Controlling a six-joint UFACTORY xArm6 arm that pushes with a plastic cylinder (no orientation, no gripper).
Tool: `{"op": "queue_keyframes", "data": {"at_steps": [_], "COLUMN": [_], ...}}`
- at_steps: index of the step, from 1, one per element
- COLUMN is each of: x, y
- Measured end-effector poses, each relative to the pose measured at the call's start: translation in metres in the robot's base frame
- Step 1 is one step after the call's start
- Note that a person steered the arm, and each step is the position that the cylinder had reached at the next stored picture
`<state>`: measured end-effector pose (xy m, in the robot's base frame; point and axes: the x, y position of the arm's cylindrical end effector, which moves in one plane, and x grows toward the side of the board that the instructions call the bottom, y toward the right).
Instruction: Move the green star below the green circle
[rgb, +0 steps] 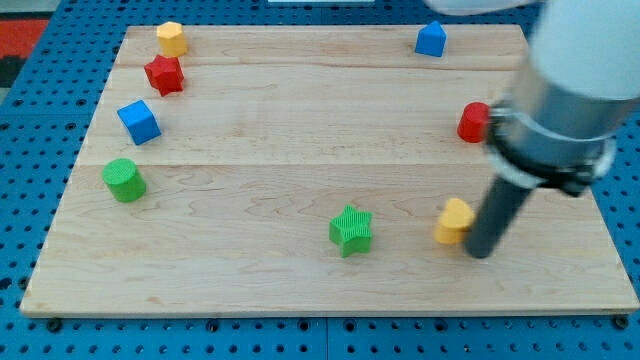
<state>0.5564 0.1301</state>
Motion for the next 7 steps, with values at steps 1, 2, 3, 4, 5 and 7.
{"op": "queue_keyframes", "data": {"at_steps": [1,2,3,4,5,7], "x": [-0.003,-0.016,0.005,0.004,-0.003,-0.003], "y": [-0.024,-0.061,-0.073,-0.074,-0.081,-0.247]}}
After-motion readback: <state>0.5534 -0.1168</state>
